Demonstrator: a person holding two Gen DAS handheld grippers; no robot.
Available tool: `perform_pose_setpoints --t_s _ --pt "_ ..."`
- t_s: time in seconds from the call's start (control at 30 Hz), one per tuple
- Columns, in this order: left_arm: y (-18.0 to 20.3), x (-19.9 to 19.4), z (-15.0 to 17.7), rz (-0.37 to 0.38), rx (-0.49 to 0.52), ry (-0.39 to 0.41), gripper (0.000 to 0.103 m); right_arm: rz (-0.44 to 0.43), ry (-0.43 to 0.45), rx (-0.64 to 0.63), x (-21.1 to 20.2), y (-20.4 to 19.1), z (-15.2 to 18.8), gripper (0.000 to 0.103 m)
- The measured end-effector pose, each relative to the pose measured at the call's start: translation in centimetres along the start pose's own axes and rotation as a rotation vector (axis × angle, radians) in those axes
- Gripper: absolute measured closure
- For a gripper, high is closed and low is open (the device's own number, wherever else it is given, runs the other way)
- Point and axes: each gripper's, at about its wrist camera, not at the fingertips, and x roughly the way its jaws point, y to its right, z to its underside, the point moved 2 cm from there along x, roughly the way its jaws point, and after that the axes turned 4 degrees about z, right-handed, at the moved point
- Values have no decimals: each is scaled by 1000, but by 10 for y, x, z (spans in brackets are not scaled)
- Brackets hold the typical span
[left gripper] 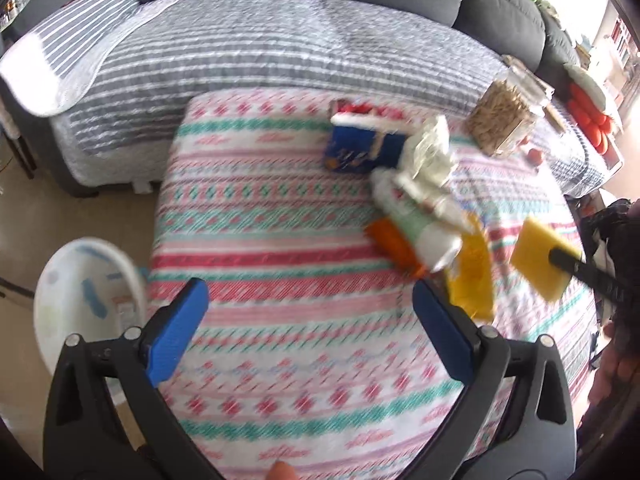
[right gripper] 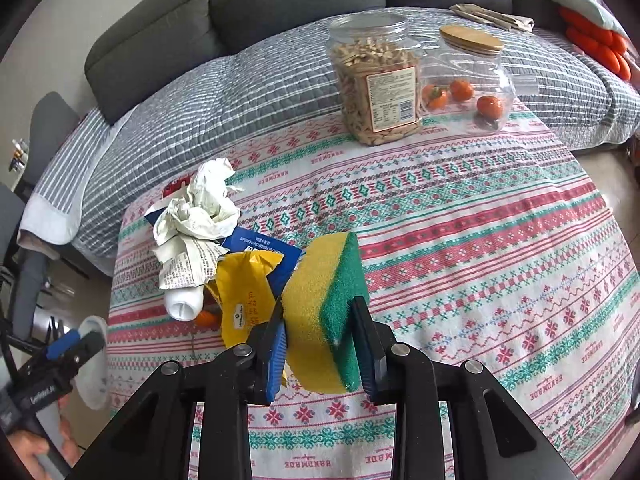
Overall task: Collect trash
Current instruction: 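Grasp the green-yellow sponge with the right gripper and lift it, then grasp the crumpled receipt paper with the left gripper and lift it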
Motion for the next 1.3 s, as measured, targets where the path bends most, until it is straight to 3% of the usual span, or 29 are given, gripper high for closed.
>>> perform_pose_setpoints --t_s 0.07,0.23,0.47,0.57,0.7,0.83,0.87,1.3 --pt "8 10 -10 32 -5 1 11 -5 6 5 -4 5 0 72" --pt "16 35 -26 142 -68 -2 36 -3 18 15 -11 18 0 72" --pt "25 62 -42 261 -181 18 48 -6 12 36 -11 31 0 72" --pt "27 70 -48 290 -212 16 58 -7 8 44 -10 32 -1 72" --pt "30 76 -50 308 -221 10 85 -7 7 42 -9 29 -2 72" --pt "29 69 -47 313 -220 7 90 -11 18 34 -12 23 -3 72" --pt "29 65 -46 315 -210 7 99 -13 22 31 -14 21 -3 72" --pt "13 6 -16 348 -111 35 100 -33 64 -21 -34 -14 6 72"
